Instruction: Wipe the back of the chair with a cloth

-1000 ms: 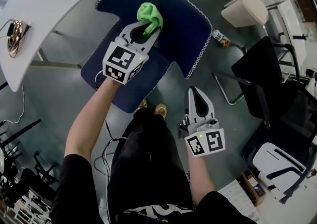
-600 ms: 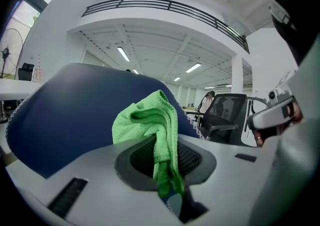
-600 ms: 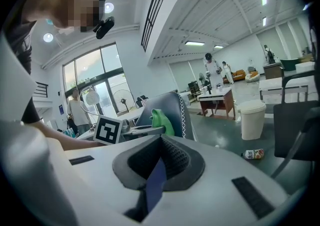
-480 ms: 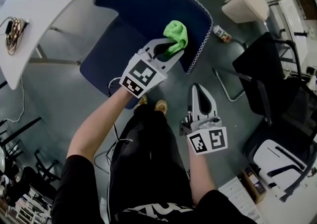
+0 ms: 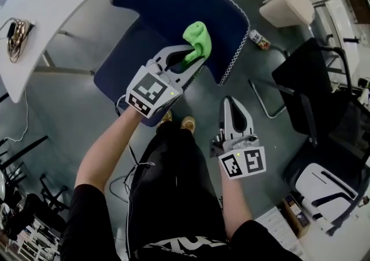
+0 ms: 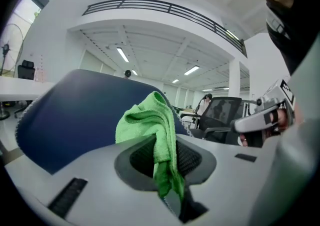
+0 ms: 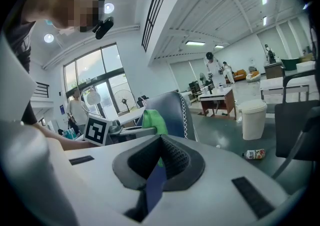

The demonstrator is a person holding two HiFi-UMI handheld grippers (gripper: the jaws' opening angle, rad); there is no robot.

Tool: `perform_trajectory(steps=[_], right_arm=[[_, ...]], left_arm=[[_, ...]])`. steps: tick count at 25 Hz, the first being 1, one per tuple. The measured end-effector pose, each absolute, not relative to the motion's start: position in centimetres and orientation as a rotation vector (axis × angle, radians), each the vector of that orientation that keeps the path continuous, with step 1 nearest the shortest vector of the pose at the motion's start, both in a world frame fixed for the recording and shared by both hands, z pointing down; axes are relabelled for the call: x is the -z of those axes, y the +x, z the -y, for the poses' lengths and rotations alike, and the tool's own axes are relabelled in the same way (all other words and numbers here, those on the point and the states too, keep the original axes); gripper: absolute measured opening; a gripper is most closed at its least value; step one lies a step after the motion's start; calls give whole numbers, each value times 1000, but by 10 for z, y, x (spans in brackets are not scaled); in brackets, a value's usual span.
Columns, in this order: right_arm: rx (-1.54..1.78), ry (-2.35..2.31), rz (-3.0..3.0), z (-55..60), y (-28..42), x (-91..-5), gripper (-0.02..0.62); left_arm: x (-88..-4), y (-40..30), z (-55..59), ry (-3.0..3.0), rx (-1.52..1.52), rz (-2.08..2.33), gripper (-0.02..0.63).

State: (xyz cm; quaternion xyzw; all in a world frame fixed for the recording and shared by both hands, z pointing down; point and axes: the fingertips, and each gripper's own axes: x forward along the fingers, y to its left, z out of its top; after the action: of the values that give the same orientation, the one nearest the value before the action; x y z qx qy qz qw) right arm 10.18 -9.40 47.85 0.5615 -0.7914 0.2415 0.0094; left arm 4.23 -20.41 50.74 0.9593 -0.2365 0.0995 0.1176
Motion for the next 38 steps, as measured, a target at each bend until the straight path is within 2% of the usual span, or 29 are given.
perform_trajectory(steps=[22, 32, 38], right_arm=[[-756, 1703, 2462, 110, 89, -488, -3], [-774, 1689, 2440, 116, 87, -497, -3], [-778, 1700, 2432, 118, 87, -497, -3]], left_arm=[[-574, -164, 315, 2485, -470, 1377, 69], [-601, -171, 351, 2440, -532, 1415, 69], [-610, -139, 347, 2481, -540, 1338, 69]])
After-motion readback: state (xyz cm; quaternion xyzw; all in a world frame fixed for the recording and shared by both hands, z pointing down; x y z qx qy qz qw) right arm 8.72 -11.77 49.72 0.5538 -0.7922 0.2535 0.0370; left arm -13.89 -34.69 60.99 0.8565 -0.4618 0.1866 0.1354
